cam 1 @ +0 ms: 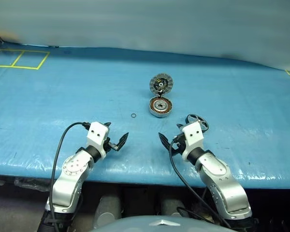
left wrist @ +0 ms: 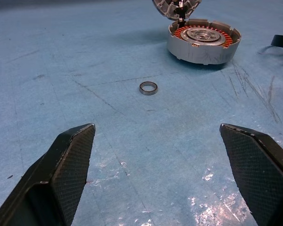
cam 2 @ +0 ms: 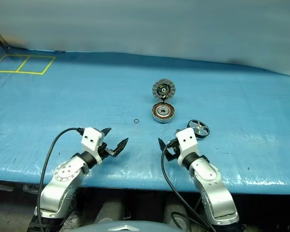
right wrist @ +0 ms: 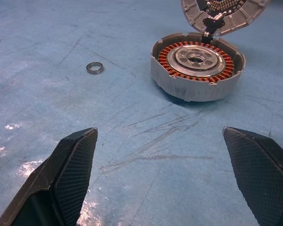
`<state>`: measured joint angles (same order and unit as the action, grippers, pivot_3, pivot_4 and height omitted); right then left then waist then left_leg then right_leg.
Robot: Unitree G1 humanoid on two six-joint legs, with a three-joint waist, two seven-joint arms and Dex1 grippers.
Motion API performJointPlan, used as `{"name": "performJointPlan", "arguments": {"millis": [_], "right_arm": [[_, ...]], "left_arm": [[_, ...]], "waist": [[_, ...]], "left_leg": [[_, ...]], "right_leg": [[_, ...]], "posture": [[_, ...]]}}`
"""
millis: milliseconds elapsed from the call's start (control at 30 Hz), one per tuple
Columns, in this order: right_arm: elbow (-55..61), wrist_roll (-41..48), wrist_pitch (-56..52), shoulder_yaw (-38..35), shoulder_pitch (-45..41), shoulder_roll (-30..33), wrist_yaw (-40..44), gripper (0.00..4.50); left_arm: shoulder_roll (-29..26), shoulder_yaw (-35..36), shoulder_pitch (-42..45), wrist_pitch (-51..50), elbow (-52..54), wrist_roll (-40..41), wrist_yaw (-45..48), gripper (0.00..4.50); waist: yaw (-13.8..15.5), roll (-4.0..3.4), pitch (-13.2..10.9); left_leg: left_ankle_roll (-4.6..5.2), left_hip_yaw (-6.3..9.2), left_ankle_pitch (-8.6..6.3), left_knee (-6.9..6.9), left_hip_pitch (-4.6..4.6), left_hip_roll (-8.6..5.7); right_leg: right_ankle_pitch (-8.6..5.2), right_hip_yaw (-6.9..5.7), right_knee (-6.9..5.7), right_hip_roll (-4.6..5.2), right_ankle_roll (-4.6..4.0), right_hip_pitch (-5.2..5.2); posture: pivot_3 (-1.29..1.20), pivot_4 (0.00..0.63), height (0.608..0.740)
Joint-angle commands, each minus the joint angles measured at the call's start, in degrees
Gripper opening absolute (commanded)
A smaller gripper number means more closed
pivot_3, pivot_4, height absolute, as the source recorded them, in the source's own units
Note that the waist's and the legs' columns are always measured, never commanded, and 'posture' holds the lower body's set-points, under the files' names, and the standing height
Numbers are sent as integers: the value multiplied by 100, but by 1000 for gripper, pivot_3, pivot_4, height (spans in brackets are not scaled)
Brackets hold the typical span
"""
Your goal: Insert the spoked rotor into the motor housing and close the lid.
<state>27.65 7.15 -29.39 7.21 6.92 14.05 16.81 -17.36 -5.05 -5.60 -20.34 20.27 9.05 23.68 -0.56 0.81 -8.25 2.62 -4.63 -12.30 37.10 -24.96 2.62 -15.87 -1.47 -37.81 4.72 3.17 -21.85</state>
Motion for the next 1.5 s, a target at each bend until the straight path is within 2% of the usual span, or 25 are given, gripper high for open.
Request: {"name": "performJointPlan", "arguments": {"millis": [33,1167,1300,1433,1500], "right_arm": [[144,-10,79,15,-77,-19,-31,4468],[132,-181,43,139,-174,-3,-68,4468],[206,-231,-724,283,-768,84,-28,4468],[169,-409,-1716,774,-1814,721,441,4468],[-101,-567,-1843,1275,-2638,1220,1014,4468]], "left_arm": [[12,-24,25,114,238,-17,-24,4500],[134,16,52,80,201,43,-145,4500],[135,1,49,70,202,35,-144,4500],[143,-29,54,71,187,19,-136,4500],[141,-61,54,80,181,0,-123,4500]], "waist": [[0,0,0],[1,0,0],[-19,-2,-1],[-6,-2,-1],[-11,-11,-8]], "left_leg": [[0,0,0,0,0,0],[1,-1,0,1,0,0],[0,-1,1,2,1,0],[1,-3,2,5,2,0],[2,-2,2,7,-1,-1]], "right_leg": [[0,0,0,0,0,0],[0,-1,-1,-14,1,0],[1,1,-2,-14,2,0],[2,3,-4,-12,3,-2],[3,2,-5,-13,2,-3]], "posture": [[0,150,740],[0,150,740],[0,150,740],[0,150,740],[0,150,740]]}}
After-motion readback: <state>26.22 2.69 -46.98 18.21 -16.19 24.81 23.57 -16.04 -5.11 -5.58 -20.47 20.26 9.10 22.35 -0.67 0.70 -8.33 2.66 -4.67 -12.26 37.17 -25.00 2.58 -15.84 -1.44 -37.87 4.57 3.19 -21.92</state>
